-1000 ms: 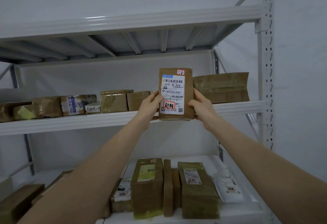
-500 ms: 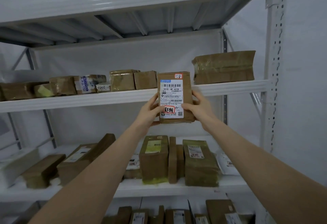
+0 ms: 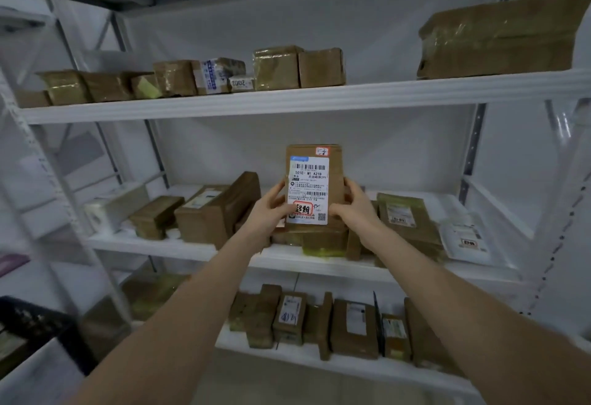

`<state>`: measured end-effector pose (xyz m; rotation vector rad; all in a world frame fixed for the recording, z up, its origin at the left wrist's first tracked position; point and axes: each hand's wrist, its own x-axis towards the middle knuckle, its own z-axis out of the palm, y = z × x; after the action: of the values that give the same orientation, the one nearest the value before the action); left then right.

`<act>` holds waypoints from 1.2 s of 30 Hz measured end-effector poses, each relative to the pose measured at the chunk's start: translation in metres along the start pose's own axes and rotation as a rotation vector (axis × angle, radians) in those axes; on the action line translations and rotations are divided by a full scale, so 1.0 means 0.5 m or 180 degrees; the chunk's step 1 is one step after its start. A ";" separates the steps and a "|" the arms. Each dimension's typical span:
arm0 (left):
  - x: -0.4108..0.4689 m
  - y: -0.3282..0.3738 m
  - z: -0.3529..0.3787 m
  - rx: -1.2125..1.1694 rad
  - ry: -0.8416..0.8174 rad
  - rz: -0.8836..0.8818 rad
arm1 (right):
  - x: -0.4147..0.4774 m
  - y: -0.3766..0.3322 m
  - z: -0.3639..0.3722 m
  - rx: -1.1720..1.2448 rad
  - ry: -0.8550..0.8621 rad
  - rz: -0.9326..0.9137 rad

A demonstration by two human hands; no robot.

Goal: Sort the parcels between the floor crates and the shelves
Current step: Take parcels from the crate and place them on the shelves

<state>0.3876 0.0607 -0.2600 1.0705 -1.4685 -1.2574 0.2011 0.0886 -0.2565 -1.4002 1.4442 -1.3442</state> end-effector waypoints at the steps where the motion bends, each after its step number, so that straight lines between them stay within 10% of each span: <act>1: -0.010 -0.017 -0.019 -0.0001 0.0059 -0.0065 | -0.002 0.009 0.023 -0.0044 -0.0104 0.0072; 36: -0.328 -0.545 -1.058 -0.0556 0.2219 -0.1802 | -0.040 0.234 1.323 -0.0415 -0.2741 0.0843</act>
<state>0.9544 0.0767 -0.5034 1.6535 -0.5329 -1.1684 0.8100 -0.0378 -0.5114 -1.5257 1.0666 -0.3767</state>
